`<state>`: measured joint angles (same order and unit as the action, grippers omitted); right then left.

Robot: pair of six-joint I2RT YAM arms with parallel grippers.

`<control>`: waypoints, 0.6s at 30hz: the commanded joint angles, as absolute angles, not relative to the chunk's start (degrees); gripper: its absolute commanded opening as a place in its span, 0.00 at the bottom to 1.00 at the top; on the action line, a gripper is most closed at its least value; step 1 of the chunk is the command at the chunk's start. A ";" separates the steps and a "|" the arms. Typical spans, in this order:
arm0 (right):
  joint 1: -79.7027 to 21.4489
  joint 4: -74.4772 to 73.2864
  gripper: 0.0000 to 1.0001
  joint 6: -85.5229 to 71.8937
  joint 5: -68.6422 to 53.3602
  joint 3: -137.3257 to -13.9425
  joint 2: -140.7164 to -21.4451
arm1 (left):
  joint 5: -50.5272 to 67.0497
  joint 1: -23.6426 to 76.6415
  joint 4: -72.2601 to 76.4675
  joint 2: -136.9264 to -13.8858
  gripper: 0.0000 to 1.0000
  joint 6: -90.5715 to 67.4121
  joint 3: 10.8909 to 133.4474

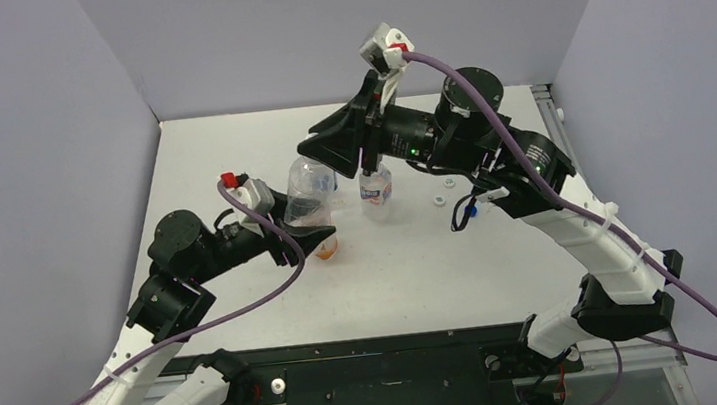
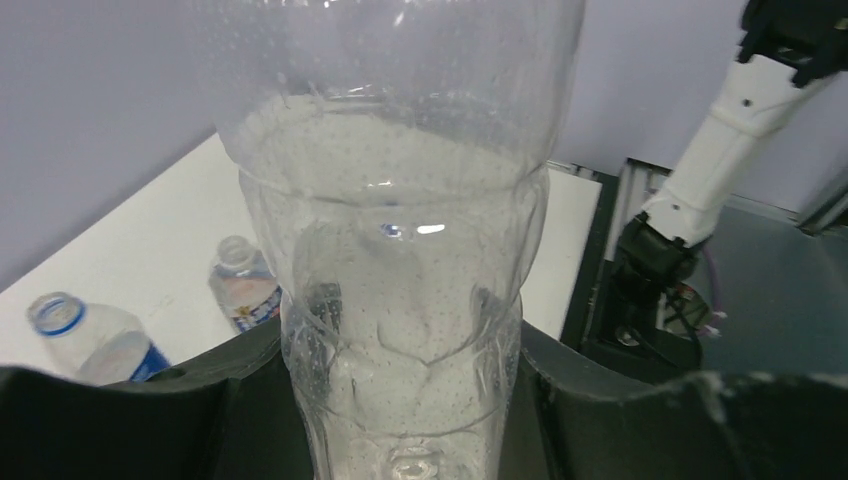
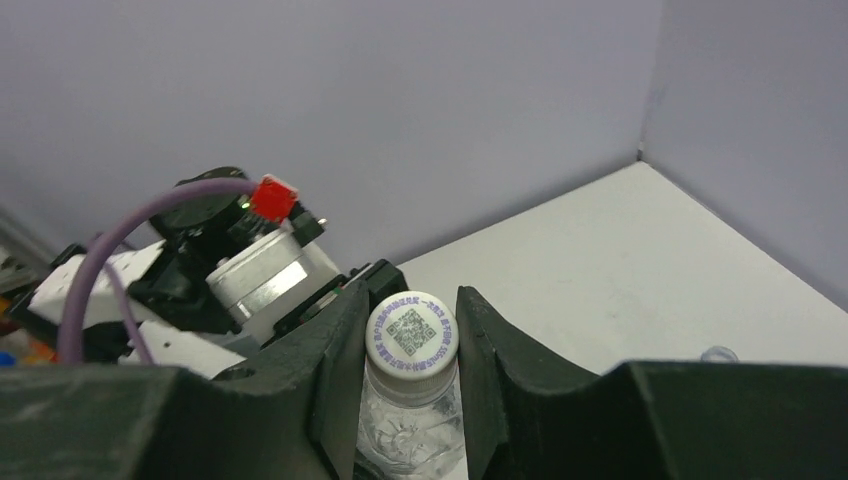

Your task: Unscrew the bottle caps

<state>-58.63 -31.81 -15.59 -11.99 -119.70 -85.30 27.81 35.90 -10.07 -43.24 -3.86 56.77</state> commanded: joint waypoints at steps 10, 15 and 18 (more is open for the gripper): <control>-53.36 -24.29 0.10 -10.89 -50.57 -110.52 -76.41 | 55.75 36.03 0.48 -44.16 0.00 -17.09 60.94; -52.79 -22.32 0.78 -13.58 -23.28 -107.81 -73.71 | 46.20 36.02 -4.83 -43.78 0.00 -9.23 60.31; -53.27 -22.25 0.80 -17.17 -9.67 -107.85 -74.26 | 37.97 36.11 -6.88 -43.54 0.00 -1.90 58.92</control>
